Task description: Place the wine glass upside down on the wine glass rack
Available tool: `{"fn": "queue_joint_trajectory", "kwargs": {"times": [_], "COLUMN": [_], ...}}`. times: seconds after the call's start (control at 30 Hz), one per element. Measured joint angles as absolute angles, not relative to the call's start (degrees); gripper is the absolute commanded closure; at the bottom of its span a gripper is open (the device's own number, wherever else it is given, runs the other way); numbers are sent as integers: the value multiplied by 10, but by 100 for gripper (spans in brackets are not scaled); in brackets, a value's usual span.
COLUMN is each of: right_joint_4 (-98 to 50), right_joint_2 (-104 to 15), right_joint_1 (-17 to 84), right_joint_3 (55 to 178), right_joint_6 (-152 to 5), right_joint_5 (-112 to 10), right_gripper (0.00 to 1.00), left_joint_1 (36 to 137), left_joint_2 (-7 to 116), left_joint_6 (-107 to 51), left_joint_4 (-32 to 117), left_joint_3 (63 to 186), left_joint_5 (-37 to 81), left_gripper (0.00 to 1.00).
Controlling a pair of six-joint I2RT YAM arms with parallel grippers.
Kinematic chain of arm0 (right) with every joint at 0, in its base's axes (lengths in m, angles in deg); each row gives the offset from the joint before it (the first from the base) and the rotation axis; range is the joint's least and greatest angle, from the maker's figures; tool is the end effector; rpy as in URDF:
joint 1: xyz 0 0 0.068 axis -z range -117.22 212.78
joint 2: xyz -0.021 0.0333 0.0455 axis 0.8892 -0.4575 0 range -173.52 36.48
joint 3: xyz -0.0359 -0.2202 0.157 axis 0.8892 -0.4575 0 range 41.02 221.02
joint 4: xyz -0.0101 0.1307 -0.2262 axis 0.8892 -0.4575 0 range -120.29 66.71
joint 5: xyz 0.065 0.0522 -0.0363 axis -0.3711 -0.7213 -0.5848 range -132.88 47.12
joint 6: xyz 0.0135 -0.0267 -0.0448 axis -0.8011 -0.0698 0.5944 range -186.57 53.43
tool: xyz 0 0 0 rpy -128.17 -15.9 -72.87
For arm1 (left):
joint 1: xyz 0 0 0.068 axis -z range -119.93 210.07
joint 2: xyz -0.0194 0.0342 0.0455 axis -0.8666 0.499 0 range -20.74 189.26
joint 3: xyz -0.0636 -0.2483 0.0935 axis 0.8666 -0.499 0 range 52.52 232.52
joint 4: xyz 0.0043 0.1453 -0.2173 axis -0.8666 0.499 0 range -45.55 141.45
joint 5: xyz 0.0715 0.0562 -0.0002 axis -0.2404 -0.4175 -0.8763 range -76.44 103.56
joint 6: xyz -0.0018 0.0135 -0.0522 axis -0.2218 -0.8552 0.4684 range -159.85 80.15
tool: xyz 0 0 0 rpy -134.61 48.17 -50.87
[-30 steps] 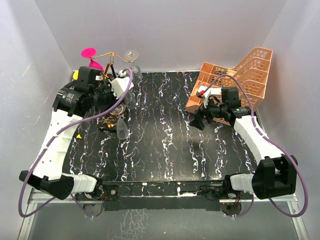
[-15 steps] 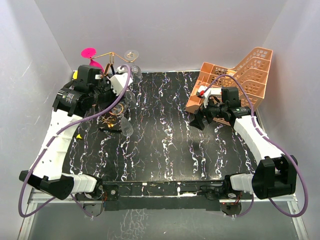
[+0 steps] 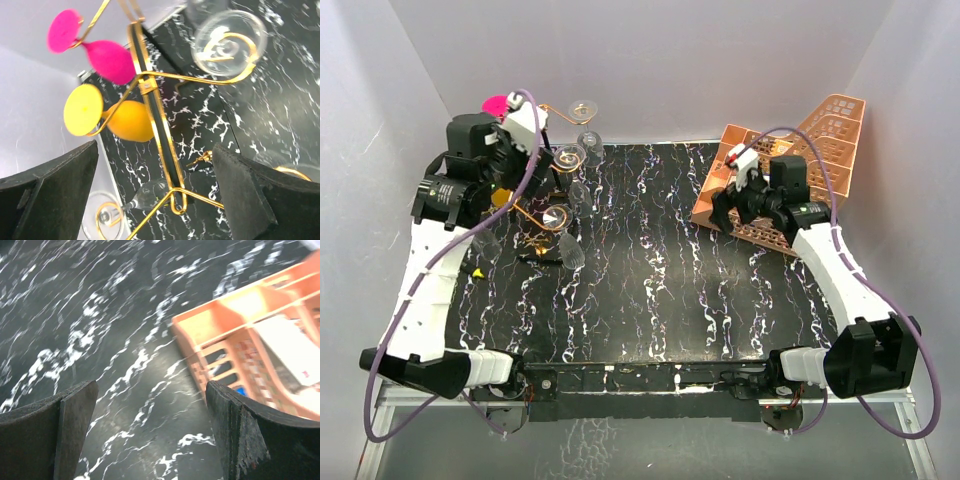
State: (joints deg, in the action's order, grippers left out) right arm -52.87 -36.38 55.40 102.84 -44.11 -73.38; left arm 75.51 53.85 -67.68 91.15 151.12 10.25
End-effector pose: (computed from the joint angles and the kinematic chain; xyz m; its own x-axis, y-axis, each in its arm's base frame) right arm 0.2691 0.0530 0.3097 -0.4085 -0.3848 -0.8277 -0.7019 0.7121 0.0153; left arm 0.2417 -0.0647 0.4803 -0.2287 0.5468 -0.8055 0.3634 0.8155 0.4504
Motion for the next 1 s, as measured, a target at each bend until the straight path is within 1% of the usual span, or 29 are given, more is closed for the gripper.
{"fn": "queue_joint_trajectory", "kwargs": {"times": [0.1,0.23,0.37,0.47,0.63,0.8,1.0], "right_joint_4": [-525,-500,-467,-456,-456,-485,-503], "right_joint_2": [-364,-362,-338,-312,-287,-263,-199], "right_joint_1": [554,554,554,554,554,554,560], "right_joint_3": [1082,1148,1158,1158,1168,1178,1177], "right_joint_6": [-469,-508,-542,-559,-572,-564,-560], "right_joint_5": [-655,-554,-487,-460,-454,-503,-519], "right_gripper": [1,1,1,1,2,1,1], "left_joint_1": [723,673,627,610,605,605,596], "left_joint_2": [531,499,454,430,382,323,271], "left_joint_6": [-634,-572,-508,-476,-458,-466,-462], "left_joint_4": [875,833,797,776,745,726,723], "left_joint_3": [1504,1472,1434,1419,1400,1360,1304], "left_joint_5": [75,71,97,112,123,133,145], "left_gripper": [3,3,3,3,3,3,3]}}
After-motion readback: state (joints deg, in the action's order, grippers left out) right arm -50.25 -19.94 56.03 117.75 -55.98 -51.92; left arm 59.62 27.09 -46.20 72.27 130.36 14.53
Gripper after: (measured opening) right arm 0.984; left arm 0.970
